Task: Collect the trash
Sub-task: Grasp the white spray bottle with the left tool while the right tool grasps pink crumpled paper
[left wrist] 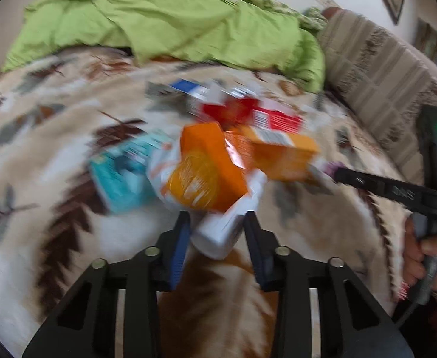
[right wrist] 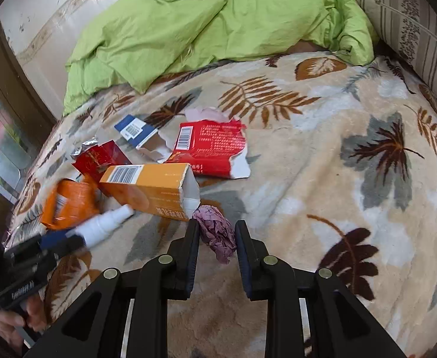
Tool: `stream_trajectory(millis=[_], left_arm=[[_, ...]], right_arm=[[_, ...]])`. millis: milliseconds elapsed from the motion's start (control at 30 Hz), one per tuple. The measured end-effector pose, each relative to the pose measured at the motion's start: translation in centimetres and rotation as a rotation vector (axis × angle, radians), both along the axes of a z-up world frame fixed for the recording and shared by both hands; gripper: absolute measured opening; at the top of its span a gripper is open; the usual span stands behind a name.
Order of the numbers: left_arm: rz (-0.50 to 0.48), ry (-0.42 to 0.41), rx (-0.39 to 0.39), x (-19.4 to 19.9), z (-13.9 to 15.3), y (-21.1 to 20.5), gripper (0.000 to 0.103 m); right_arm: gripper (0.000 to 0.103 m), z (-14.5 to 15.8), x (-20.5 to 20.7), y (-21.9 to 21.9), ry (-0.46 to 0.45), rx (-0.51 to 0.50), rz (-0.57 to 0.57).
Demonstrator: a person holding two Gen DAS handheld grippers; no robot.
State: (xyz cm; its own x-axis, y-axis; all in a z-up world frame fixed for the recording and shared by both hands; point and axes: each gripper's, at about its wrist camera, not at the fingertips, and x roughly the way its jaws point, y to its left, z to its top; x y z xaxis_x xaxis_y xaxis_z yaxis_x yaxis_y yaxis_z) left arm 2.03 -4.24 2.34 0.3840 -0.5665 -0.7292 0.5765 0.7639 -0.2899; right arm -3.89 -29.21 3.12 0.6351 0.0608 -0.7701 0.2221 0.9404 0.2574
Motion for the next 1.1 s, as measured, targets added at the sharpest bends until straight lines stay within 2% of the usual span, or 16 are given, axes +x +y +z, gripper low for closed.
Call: stream_trajectory(millis=[67, 167, 233, 333, 500, 733, 833, 933, 1100], left_arm=[[-0.054, 0.020, -0.015, -1.3, 0.1, -0.7, 0.030], [-0.100, -0.004, 0.002, -2.7, 0.3, -1.9, 0.030], [-0.098, -0.025, 0.020, -3.0, 0.4, -2.7, 0.030], [-0.086, -0.007, 0.023, -2.6, 0.1, -3.8, 0.030], [-0.076, -0.026, 0.045, -2.4, 0.1, -5.7, 0.030], [-0.011, 0.009, 0.124, -2.0, -1.4, -7.1, 0.029], [0.002, -0.008, 0.121, -2.4, -1.2, -6.9, 0.029], [0.014, 0.000, 0.082, -2.9, -0.9, -6.2, 0.029], [0.009, -0.056, 0.025, -5.1, 1.0, -5.2, 0.029]], right_arm=[[0.026, 0.1, -0.4, -0.3, -0.006, 0.015, -0.012], [0.026, 0.2, -0.4, -0.2, -0.003, 0.020, -0.015], [0.026, 0.1, -0.4, -0.2, -0.002, 0.017, -0.012], [0.026, 0.0, -0.5, -0.3, 0.006, 0.006, -0.014], [0.026, -0.2, -0.6, -0.9, 0.020, 0.004, -0.036], [0.026, -0.1, -0.8, -0.9, 0.026, 0.000, -0.039], [0.026, 0.1, -1.0, -0.9, 0.022, 0.003, -0.045], [0.026, 0.6, -1.4, -0.7, 0.007, 0.012, -0.049], [0.026, 1.6, -2.6, -0.4, -0.030, 0.038, -0.060]])
